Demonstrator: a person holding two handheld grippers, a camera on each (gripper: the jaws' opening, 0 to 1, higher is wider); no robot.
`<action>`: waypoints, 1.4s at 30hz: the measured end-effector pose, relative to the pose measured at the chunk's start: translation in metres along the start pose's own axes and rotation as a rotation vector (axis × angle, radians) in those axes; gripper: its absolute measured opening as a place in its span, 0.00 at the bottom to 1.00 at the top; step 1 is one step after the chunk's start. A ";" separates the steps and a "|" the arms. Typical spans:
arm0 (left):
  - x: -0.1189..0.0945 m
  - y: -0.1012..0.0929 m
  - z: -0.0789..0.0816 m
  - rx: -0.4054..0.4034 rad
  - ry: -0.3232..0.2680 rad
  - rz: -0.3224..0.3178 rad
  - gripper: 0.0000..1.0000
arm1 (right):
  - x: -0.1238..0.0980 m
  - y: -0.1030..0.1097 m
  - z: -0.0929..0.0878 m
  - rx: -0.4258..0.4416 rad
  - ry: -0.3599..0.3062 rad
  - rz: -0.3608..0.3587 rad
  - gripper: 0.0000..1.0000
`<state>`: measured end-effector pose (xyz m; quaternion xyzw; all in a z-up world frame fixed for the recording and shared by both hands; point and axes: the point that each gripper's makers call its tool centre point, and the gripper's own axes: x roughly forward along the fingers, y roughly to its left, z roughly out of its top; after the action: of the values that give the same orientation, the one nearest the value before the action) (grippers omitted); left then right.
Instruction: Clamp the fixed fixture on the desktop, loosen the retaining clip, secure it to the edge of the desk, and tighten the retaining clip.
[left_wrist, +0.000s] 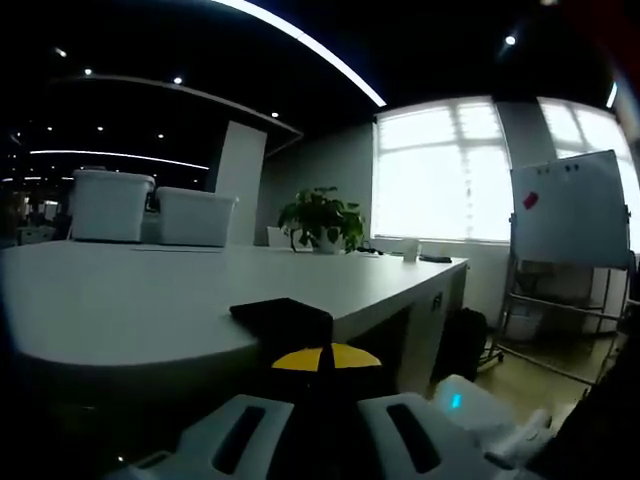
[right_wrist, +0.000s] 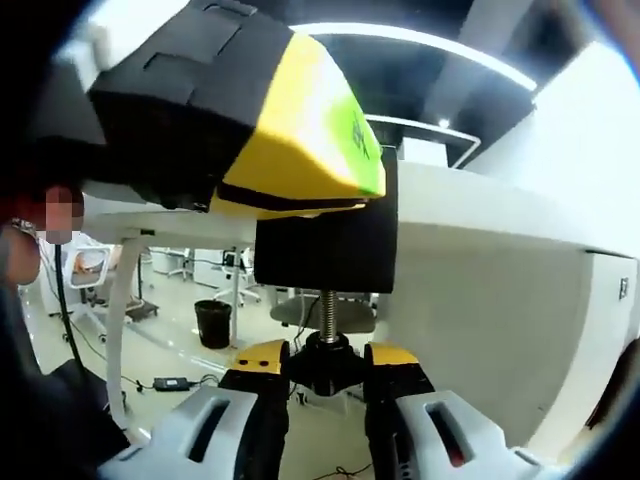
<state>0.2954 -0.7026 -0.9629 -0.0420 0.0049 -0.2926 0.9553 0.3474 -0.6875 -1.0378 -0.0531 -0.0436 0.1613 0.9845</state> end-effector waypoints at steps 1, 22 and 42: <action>0.000 0.000 0.000 -0.001 0.000 -0.001 0.01 | 0.000 0.001 0.001 -0.010 -0.005 0.019 0.27; -0.001 0.001 -0.002 0.022 0.028 0.008 0.01 | -0.005 0.025 0.002 -0.037 -0.018 0.758 0.27; 0.001 -0.001 -0.003 0.012 0.026 0.004 0.01 | -0.013 0.000 0.004 0.068 0.016 0.585 0.37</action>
<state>0.2958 -0.7041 -0.9658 -0.0326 0.0157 -0.2911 0.9560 0.3346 -0.6912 -1.0349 -0.0314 -0.0132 0.4392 0.8978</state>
